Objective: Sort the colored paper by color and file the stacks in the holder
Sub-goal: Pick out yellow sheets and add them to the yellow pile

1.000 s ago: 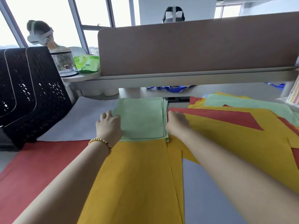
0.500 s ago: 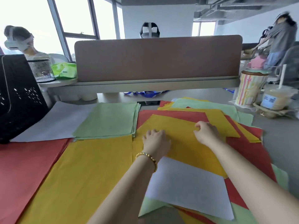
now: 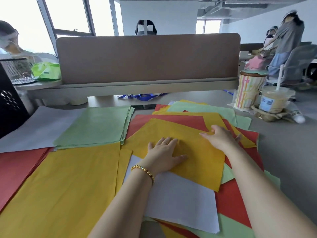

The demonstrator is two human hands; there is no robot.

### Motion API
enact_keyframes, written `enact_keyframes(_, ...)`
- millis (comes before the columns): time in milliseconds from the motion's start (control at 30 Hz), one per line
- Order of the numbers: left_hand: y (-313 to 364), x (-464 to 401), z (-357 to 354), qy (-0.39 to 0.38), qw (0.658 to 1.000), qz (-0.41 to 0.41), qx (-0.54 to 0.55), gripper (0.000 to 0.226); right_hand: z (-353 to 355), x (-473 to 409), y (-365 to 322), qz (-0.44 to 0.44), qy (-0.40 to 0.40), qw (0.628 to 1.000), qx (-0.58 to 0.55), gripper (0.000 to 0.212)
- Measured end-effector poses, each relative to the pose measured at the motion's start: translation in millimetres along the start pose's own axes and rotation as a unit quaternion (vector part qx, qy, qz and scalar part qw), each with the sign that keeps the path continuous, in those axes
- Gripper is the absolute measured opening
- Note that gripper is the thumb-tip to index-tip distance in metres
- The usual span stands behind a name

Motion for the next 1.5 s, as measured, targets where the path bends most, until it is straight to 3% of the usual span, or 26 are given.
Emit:
enact_keyframes(200,14,3,6,-0.020,0.996,-0.062,0.057,0.074,10,3,0,-0.001,0.028,0.999,-0.025,0.062)
enact_keyframes(300,7,1,11,0.005,0.980,-0.054,0.191,0.060,17,7,-10,0.040,0.048,0.997,-0.052,0.049)
enact_keyframes(367,-5,-2,20,0.070,0.966,-0.020,0.249,0.049,19,10,-17,0.066,0.048,0.993,-0.082,0.037)
enact_keyframes(467,-26,-3,31,0.149,0.958,0.050,0.239,0.046,25,12,-21,0.074,0.057,0.984,-0.152,0.021)
enact_keyframes(567,-53,-2,38,0.206,0.923,0.134,0.295,0.052,28,8,-6,0.006,0.059,0.940,-0.337,0.022)
enact_keyframes(667,-75,-6,41,0.195,0.898,0.195,0.343,0.066,31,3,-3,-0.035,0.049,0.894,-0.443,0.027)
enact_keyframes(733,-86,-4,43,0.178,0.848,0.213,0.452,0.073,38,0,-7,-0.040,0.051,0.875,-0.480,0.030)
enact_keyframes(800,-86,4,35,0.125,0.767,0.215,0.592,0.069,43,2,-11,-0.043,0.054,0.865,-0.497,0.031)
enact_keyframes(867,-73,13,37,0.094,0.702,0.161,0.687,0.049,44,9,-22,-0.038,0.034,0.862,-0.503,0.032)
enact_keyframes(900,-72,19,46,0.114,0.693,0.139,0.698,0.036,44,16,-28,-0.037,0.023,0.866,-0.499,0.031)
enact_keyframes(1000,-82,48,80,0.181,0.743,0.110,0.635,0.024,34,43,-46,-0.034,-0.033,0.865,-0.499,0.039)
enact_keyframes(1100,-108,86,98,0.187,0.779,0.117,0.587,0.025,13,69,-68,-0.028,-0.100,0.850,-0.517,0.059)
enact_keyframes(1233,-152,139,94,0.134,0.814,0.178,0.535,0.048,-10,107,-113,0.020,-0.173,0.855,-0.489,0.012)
enact_keyframes(1300,-183,164,93,0.139,0.839,0.229,0.473,0.066,-27,129,-137,0.045,-0.215,0.878,-0.426,0.004)
enact_keyframes(1400,-219,194,99,0.162,0.876,0.282,0.357,0.078,-54,156,-175,0.083,-0.259,0.902,-0.335,0.034)
enact_keyframes(1500,-238,217,107,0.170,0.902,0.313,0.244,0.071,-73,170,-203,0.115,-0.260,0.920,-0.270,0.038)
Point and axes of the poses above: each hand's wrist, its own x-axis away from the middle knuckle, its own z-axis out of the back of the hand, y = z × x, the point moved 10 cm from there along -x, towards the middle knuckle, and after that the axes turned 1 degree about z, right-handed, at the moved point
